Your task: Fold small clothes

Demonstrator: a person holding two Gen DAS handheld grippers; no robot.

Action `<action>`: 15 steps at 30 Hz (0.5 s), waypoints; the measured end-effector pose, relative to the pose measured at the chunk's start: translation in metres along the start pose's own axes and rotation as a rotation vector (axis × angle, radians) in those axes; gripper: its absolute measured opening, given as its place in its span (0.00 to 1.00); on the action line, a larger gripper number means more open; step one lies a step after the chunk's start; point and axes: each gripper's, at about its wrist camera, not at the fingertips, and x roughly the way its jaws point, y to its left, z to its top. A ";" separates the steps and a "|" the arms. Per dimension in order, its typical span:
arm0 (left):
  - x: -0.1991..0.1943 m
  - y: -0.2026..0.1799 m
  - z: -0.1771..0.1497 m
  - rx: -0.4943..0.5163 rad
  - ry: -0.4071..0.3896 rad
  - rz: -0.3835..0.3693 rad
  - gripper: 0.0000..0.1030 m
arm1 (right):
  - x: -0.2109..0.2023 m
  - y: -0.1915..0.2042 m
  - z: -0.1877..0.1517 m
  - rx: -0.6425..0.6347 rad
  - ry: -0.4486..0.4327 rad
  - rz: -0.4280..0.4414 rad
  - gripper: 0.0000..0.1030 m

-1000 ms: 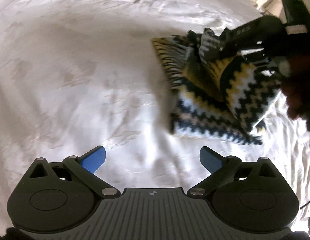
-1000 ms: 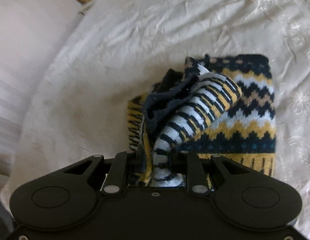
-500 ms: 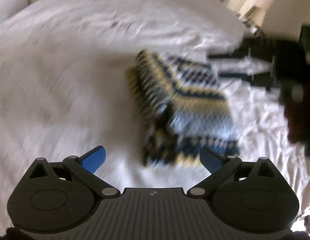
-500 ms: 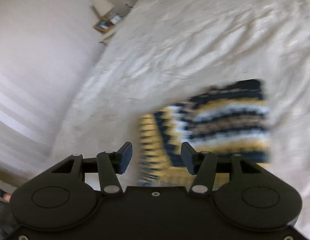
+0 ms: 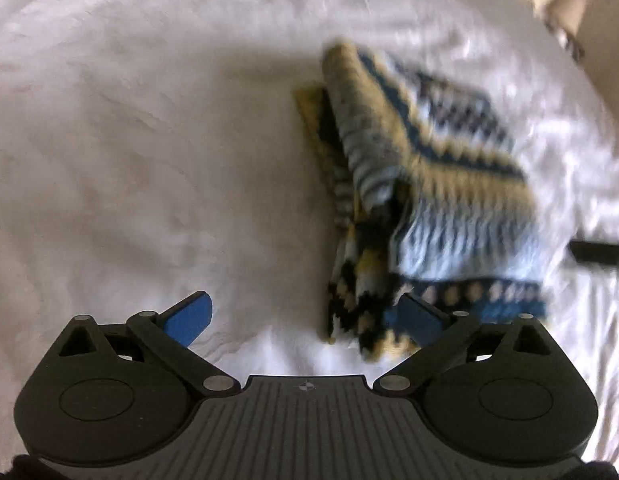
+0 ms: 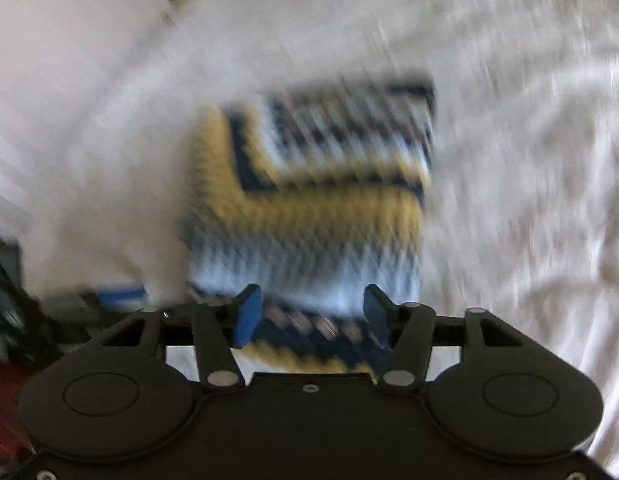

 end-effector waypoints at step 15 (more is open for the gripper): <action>-0.109 -0.020 -0.035 -0.185 -0.208 0.048 0.98 | -0.158 0.115 0.067 -0.429 -0.414 0.284 0.99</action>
